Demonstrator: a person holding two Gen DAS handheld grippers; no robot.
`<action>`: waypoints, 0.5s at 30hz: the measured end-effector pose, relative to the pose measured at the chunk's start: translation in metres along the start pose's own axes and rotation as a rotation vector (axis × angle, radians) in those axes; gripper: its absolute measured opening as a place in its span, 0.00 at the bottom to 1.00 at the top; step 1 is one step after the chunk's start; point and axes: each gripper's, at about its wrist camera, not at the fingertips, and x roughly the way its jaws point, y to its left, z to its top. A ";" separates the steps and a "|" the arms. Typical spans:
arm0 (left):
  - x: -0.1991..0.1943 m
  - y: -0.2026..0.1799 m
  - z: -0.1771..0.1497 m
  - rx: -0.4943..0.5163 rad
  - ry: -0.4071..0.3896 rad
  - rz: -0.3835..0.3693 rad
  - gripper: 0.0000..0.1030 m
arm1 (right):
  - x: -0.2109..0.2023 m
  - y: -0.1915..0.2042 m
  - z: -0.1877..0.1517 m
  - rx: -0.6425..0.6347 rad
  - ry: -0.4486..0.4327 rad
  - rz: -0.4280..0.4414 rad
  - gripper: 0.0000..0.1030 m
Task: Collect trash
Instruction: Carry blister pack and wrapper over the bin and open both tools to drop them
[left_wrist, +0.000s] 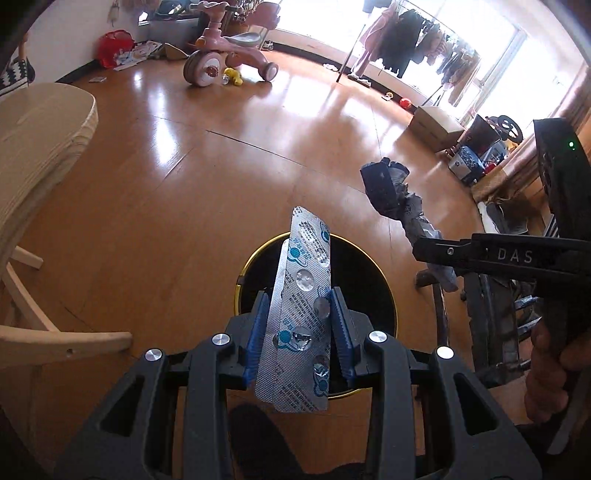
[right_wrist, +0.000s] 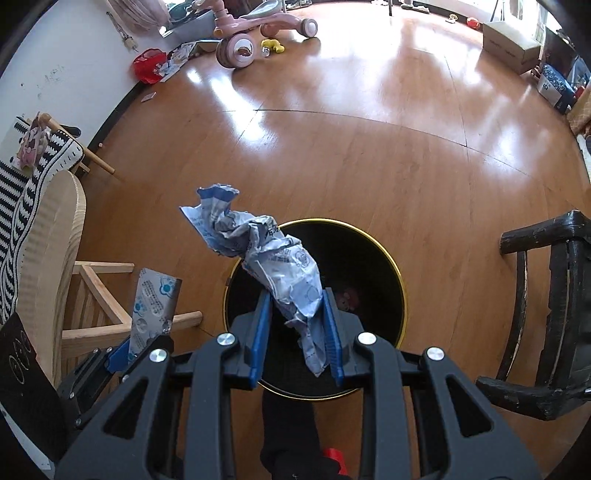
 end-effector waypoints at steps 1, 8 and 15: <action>0.000 0.002 -0.001 0.000 0.001 0.000 0.33 | 0.000 0.000 0.000 0.002 -0.001 -0.001 0.27; 0.008 -0.006 -0.003 0.023 0.013 -0.012 0.33 | -0.003 -0.002 0.000 0.012 -0.005 -0.014 0.27; 0.005 -0.014 -0.004 0.042 -0.025 -0.026 0.74 | -0.010 -0.002 0.002 0.016 -0.039 -0.023 0.61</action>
